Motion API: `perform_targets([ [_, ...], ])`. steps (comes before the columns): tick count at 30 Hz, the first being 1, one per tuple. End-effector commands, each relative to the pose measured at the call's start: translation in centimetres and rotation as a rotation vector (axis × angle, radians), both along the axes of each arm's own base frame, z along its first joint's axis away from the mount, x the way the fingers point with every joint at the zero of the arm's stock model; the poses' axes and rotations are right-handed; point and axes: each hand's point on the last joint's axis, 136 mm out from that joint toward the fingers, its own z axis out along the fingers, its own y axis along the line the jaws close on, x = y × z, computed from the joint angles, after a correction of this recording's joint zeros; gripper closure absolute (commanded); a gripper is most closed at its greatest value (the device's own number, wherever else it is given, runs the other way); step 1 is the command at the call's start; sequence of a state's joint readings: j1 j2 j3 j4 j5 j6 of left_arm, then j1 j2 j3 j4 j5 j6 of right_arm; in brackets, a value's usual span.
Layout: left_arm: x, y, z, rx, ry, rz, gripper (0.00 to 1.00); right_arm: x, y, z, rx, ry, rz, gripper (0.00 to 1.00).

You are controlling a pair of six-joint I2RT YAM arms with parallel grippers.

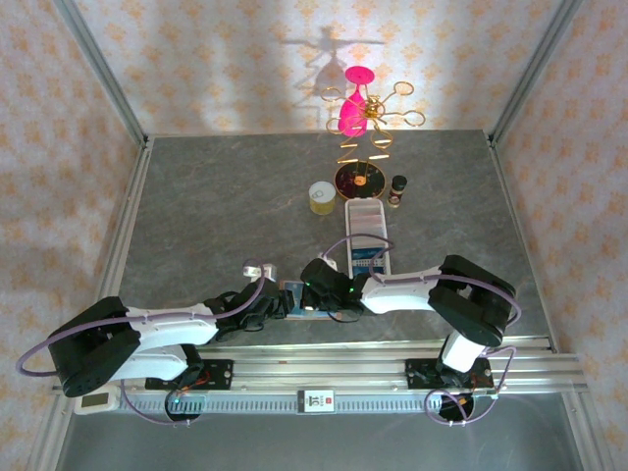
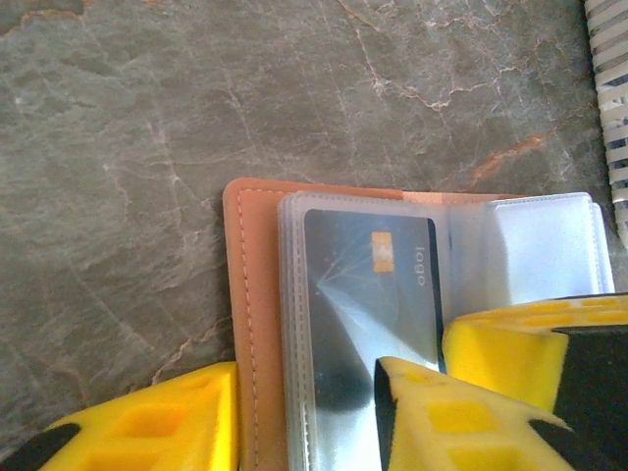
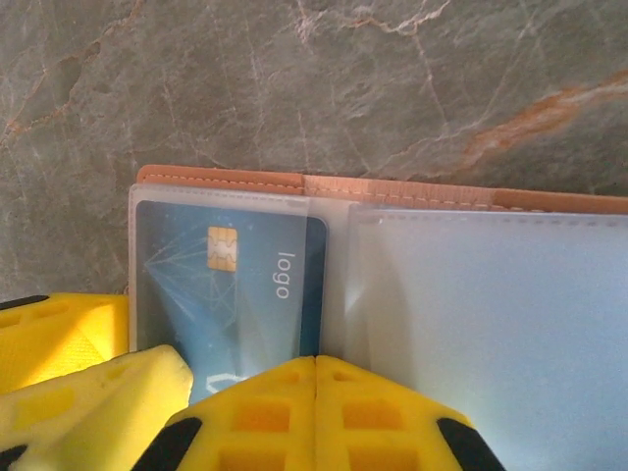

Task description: Put the credit cards into the card holder

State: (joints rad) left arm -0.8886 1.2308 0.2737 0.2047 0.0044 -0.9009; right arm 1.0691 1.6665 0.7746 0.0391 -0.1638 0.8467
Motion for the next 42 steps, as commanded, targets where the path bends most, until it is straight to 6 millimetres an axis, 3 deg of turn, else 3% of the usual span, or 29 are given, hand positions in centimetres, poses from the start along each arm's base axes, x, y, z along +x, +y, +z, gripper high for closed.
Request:
perform_targets([
  [1, -3.6, 1.1, -3.8, 0.058, 0.184, -0.051, 0.65, 0.5, -0.1, 2.2, 0.0, -0.067, -0.012, 1.0],
  [6, -3.8, 1.6, -4.2, 0.089, 0.191, -0.047, 0.71, 0.0, -3.7, 2.7, -0.064, -0.085, -0.079, 0.91],
  [13, -4.0, 1.9, -4.6, 0.1, 0.206, -0.049, 0.75, -1.9, -6.8, 1.1, -0.08, -0.025, -0.123, 0.73],
  [27, -4.5, 1.8, -4.3, 0.074, 0.211, -0.055, 0.75, -2.2, -5.7, 0.1, -0.059, -0.004, -0.097, 0.65],
  [37, -4.6, 2.1, -4.3, 0.079, 0.21, -0.048, 0.75, -1.5, -7.9, 2.7, -0.099, -0.081, -0.161, 0.64],
  [42, -4.6, 2.1, -4.3, 0.078, 0.212, -0.048, 0.75, -2.0, -6.5, 3.5, -0.012, -0.066, -0.123, 0.65],
])
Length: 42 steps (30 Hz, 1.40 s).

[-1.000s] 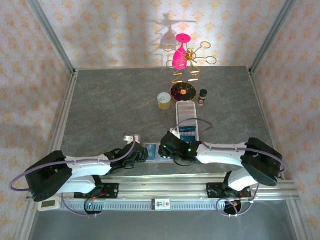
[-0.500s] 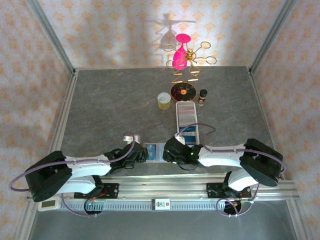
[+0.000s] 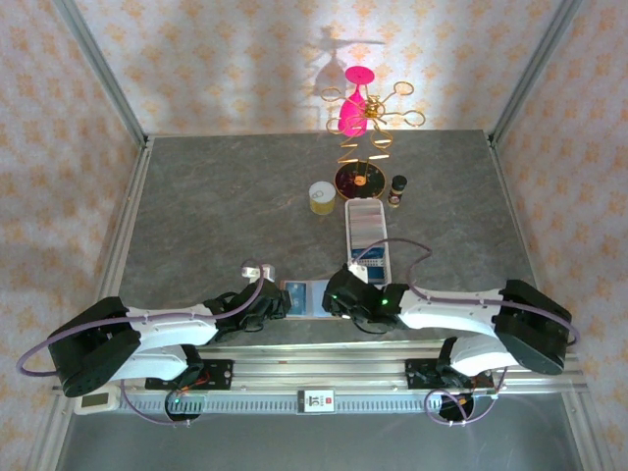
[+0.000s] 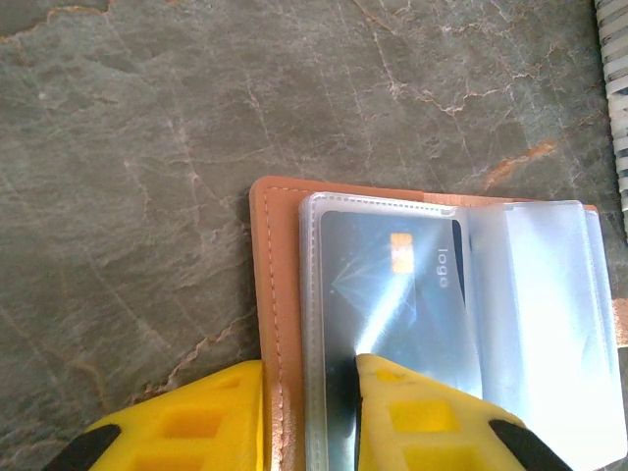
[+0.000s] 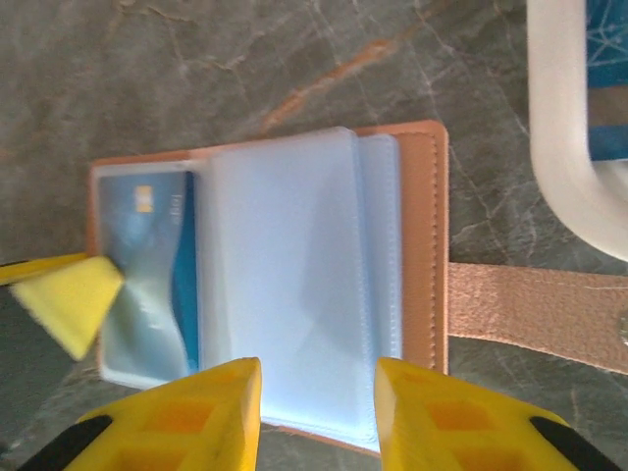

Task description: Put the credit cards into the card holder

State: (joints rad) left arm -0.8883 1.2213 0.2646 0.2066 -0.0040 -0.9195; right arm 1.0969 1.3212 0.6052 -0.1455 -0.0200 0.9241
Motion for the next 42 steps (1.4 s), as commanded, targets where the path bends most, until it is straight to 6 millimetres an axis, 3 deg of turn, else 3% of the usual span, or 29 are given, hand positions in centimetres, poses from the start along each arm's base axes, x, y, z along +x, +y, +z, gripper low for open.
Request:
perform_targets([
  [1, -4.6, 1.9, -4.3, 0.083, 0.212, -0.069, 0.75, -0.2, 0.9, 0.1, 0.04, 0.008, 0.013, 0.65],
  [7, -4.7, 1.9, -4.2, 0.076, 0.21, -0.067, 0.75, -0.3, 2.0, -1.6, 0.002, 0.045, 0.05, 0.66],
  [14, -4.8, 1.9, -4.2, 0.067, 0.212, -0.067, 0.75, -0.6, 1.6, -3.2, -0.045, 0.073, 0.044, 0.66],
  [31, -4.9, 1.7, -4.4, 0.05, 0.218, -0.062, 0.75, 0.2, 7.6, -1.0, 0.194, 0.055, 0.099, 0.65],
  [42, -5.0, 1.8, -4.7, 0.049, 0.225, -0.055, 0.75, 0.9, 8.1, 1.3, 0.305, 0.004, 0.064, 0.67],
])
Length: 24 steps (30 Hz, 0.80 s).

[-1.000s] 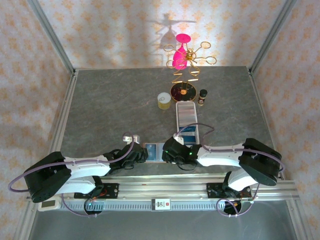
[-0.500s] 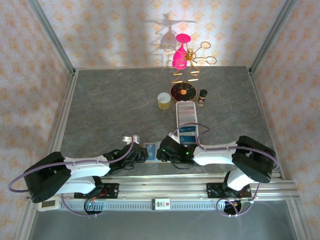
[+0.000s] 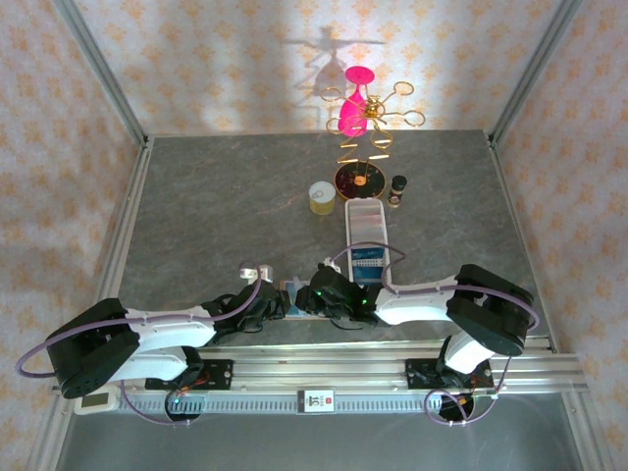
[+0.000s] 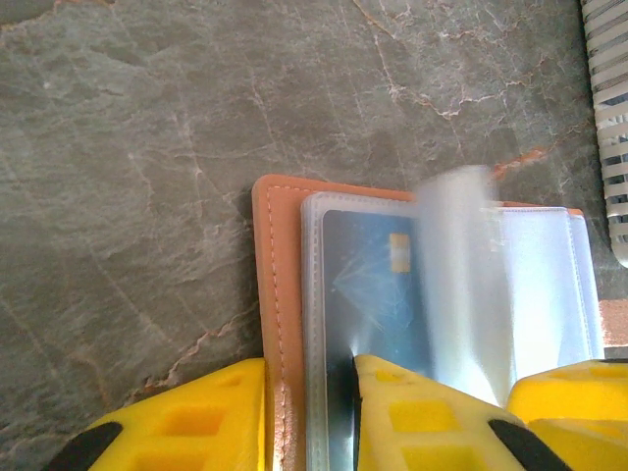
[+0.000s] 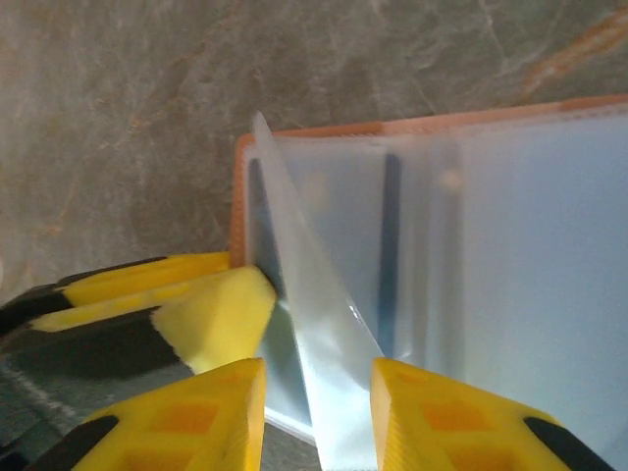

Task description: Put the credit cards into the card holder

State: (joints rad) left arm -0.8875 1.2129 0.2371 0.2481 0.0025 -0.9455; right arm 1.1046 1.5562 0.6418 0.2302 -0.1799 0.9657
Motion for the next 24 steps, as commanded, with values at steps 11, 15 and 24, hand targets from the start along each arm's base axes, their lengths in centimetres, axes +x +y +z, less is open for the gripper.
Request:
perform_targets([
  [11, -4.5, 1.9, -3.7, 0.048, 0.191, -0.049, 0.74, 0.4, 2.1, 2.4, 0.164, -0.028, -0.009, 0.67],
  [15, -4.3, 1.9, -3.1, 0.0, 0.18, -0.02, 0.69, 0.5, 2.5, 2.4, 0.17, -0.026, -0.003, 0.67],
  [24, -3.2, 6.3, -2.2, 0.082, 0.11, 0.184, 0.67, 0.2, 3.1, 2.5, 0.214, -0.005, 0.003, 0.68],
])
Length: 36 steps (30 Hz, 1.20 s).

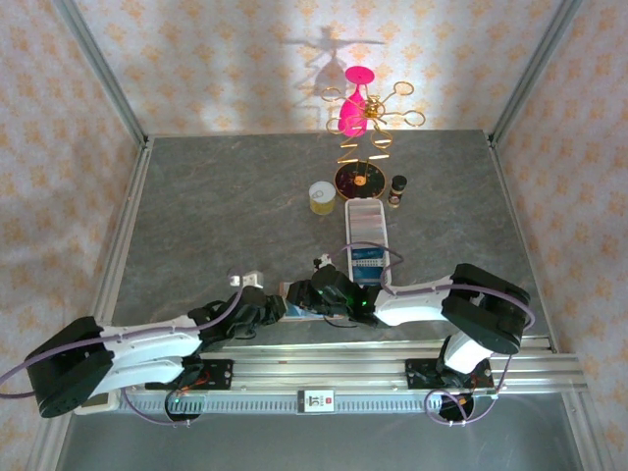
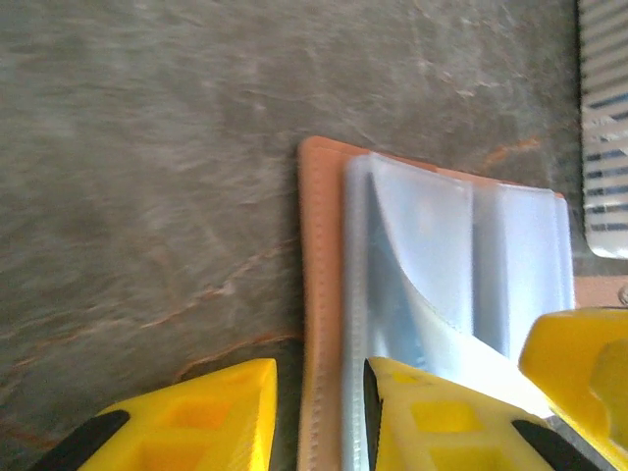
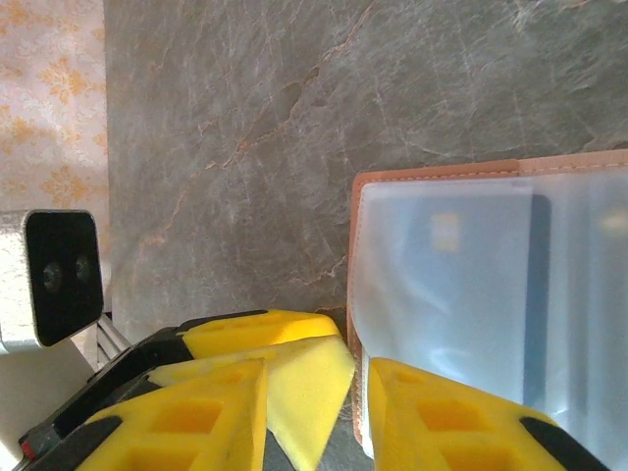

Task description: Put the credit cards into the card holder

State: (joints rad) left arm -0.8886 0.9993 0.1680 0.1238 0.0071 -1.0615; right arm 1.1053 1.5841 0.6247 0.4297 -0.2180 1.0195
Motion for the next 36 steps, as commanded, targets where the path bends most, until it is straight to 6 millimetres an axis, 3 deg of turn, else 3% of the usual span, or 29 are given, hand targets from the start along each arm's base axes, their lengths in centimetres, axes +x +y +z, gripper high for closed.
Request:
perform_targets([
  [1, -1.5, 5.0, -2.7, 0.169, 0.072, 0.122, 0.67, -0.3, 0.9, 0.7, 0.065, 0.004, 0.017, 0.68],
  [10, -0.8, 5.8, -0.6, 0.091, -0.004, 0.172, 0.64, 0.3, 2.3, 4.9, 0.13, -0.111, 0.069, 0.69],
  [17, -0.4, 4.2, 0.7, 0.052, -0.019, 0.113, 0.63, 2.0, 0.1, 7.5, 0.078, -0.229, 0.071, 0.69],
  [21, 0.0, 3.1, 1.4, 0.061, -0.025, 0.067, 0.62, 4.3, -2.9, 9.9, -0.07, -0.42, 0.091, 0.69],
  [24, 0.3, 2.1, 1.9, 0.062, -0.028, 0.023, 0.6, 5.5, -5.2, 12.7, -0.263, -0.7, 0.188, 0.67],
  [27, 0.6, 1.2, 2.3, 0.071, -0.03, -0.01, 0.6, 5.3, -7.4, 14.0, -0.538, -1.046, 0.403, 0.64],
  [29, 0.9, 0.8, 2.5, 0.086, -0.029, -0.029, 0.6, 5.1, -9.2, 13.4, -0.735, -1.207, 0.566, 0.59],
  [31, 1.0, 0.5, 2.5, 0.099, -0.026, -0.045, 0.6, 6.3, -11.7, 12.4, -0.904, -1.245, 0.649, 0.34],
  [32, 1.1, 0.4, 2.5, 0.103, -0.023, -0.052, 0.6, 7.0, -13.1, 11.9, -0.963, -1.235, 0.711, 0.27],
  [36, 1.1, -0.2, 2.1, 0.105, -0.016, -0.079, 0.6, 8.4, -17.9, 8.5, -1.157, -1.176, 0.961, 0.19],
])
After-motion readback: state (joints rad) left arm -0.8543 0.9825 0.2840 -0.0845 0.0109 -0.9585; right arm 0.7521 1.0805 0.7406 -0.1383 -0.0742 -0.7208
